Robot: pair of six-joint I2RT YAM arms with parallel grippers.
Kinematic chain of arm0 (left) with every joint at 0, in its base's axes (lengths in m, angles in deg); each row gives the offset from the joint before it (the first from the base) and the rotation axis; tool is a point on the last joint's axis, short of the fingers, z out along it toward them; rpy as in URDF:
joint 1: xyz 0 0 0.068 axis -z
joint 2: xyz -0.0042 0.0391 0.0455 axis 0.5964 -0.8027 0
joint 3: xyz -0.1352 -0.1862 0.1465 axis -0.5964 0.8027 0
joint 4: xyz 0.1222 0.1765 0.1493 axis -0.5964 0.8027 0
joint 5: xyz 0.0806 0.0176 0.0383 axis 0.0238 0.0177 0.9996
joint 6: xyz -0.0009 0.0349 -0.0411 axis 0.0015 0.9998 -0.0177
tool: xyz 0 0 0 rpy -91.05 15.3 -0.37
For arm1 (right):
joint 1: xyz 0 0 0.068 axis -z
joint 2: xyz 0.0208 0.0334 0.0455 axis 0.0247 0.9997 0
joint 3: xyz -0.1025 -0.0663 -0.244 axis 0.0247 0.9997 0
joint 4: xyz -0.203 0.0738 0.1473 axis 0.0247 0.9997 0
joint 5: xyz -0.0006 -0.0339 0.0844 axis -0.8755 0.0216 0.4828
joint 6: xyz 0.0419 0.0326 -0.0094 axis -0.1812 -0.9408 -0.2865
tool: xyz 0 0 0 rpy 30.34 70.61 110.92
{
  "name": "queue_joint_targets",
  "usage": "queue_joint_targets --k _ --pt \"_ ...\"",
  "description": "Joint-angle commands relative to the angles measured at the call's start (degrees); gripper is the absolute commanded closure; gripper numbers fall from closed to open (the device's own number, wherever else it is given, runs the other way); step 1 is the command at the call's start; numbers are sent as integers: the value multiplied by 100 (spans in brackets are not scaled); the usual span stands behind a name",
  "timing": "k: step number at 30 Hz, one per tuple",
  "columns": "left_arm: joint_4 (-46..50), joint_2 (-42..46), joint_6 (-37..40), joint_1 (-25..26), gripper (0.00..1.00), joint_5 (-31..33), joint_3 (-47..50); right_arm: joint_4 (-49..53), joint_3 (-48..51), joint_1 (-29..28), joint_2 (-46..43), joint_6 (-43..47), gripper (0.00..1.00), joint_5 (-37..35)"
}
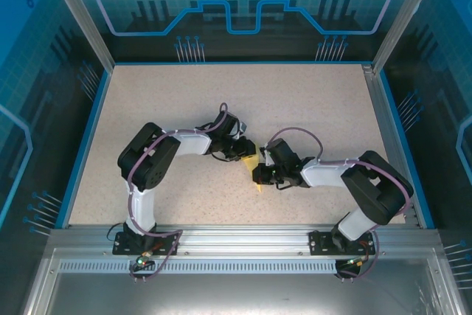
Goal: Fold a paper plane with a square sheet of paper (pick it up from the middle)
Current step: Fold the wing for the fifth time at the center of the table.
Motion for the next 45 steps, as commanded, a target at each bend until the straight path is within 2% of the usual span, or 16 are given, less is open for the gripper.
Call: queue_joint_targets --k 1,7,15,27,30,34,40,45 --pt "323 -171 200 -19 74 282 23 364 -225 -54 -223 90 93 283" --pt "322 -197 203 -15 74 286 -20 373 -415 -33 173 252 94 487" --pt "292 -184 164 -49 75 315 40 -450 353 70 353 31 94 740" --pt "233 -184 91 -169 75 358 217 -813 1273 -22 -267 165 93 1238" --pt "234 -176 93 -165 76 367 219 -612 1382 -46 -497 389 93 1394" --pt "218 -167 101 -166 75 329 201 -133 1433 7 -969 550 93 1242" --pt "189 -138 98 -173 74 266 197 200 843 145 -1465 566 89 1038" --pt "164 -149 110 -169 74 237 201 -31 213 148 -866 296 89 732"
